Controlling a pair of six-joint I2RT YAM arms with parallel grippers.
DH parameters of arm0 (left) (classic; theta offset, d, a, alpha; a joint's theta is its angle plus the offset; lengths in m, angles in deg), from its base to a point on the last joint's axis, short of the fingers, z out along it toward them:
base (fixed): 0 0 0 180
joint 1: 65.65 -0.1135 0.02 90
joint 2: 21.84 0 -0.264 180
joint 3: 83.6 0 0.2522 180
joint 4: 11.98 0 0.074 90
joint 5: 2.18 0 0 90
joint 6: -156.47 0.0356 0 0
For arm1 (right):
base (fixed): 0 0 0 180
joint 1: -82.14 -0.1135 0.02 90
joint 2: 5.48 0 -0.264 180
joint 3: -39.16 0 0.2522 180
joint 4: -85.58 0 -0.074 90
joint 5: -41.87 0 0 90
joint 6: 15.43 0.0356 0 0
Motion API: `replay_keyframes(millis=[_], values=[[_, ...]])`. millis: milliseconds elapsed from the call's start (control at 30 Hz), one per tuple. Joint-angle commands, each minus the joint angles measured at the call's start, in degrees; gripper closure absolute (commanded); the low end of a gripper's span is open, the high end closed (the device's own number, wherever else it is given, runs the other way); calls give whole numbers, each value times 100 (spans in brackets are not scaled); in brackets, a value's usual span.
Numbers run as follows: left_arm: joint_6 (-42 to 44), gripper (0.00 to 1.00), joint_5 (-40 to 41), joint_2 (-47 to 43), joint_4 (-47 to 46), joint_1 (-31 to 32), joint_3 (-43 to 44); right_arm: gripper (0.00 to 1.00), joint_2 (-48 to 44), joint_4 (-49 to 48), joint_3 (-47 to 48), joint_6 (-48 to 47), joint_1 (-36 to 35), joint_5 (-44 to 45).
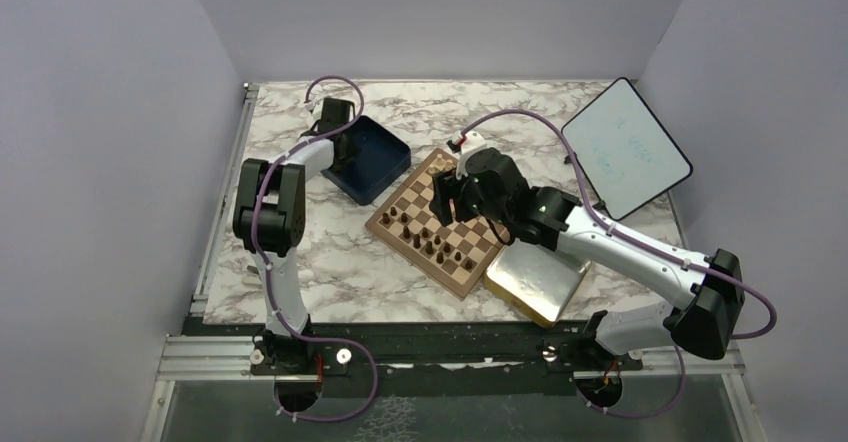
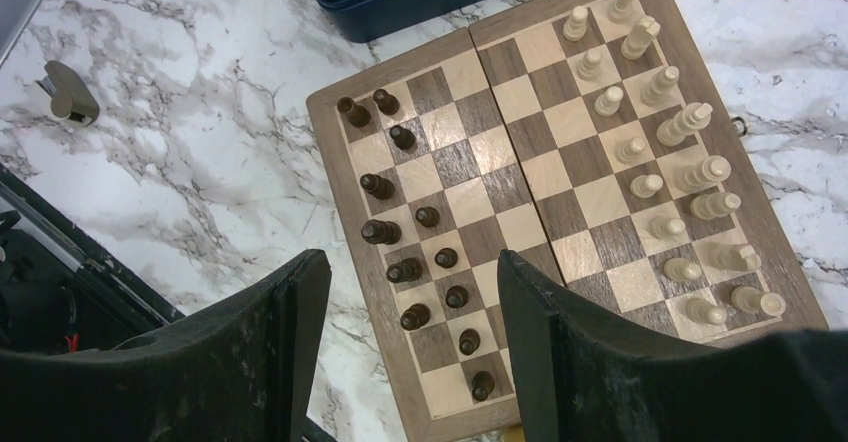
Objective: Set up the chess pieces on the board
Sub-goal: Pick up the chess piece from the storage box, then place the chess piece on the chessboard.
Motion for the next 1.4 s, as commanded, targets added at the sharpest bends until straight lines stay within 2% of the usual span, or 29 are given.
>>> replay_keyframes(millis=[0,267,533,667,967,1133,1367], values=[[388,100,-663,-622,260,21,-146,33,-316,-385,-255,83,-37,210],[956,100,-1597,-1513,627,21,-464,33,-783,-1001,-752,-92,-32,150],[1241,100,-2752,-2570,1000,21,-940,32,-1254,-2052,-1505,-1478,-32,-663],[1337,100,-3558,-3085,1126,49,-1334,32,-1417,-2523,-1926,-2472,-38,-1263],[1632,100,-4777,-3926,1486,643,-2020,36,-1745,-3626,-2971,-4217,-32,-2329],[1634,100,-5224,-4328,1580,1009,-2298,43,-1553,-3489,-2765,-4795,-36,-2691],[1713,100,-5965,-4587,1688,1083,-2544,40,-1148,-3290,-2538,-5981,-40,-2933]])
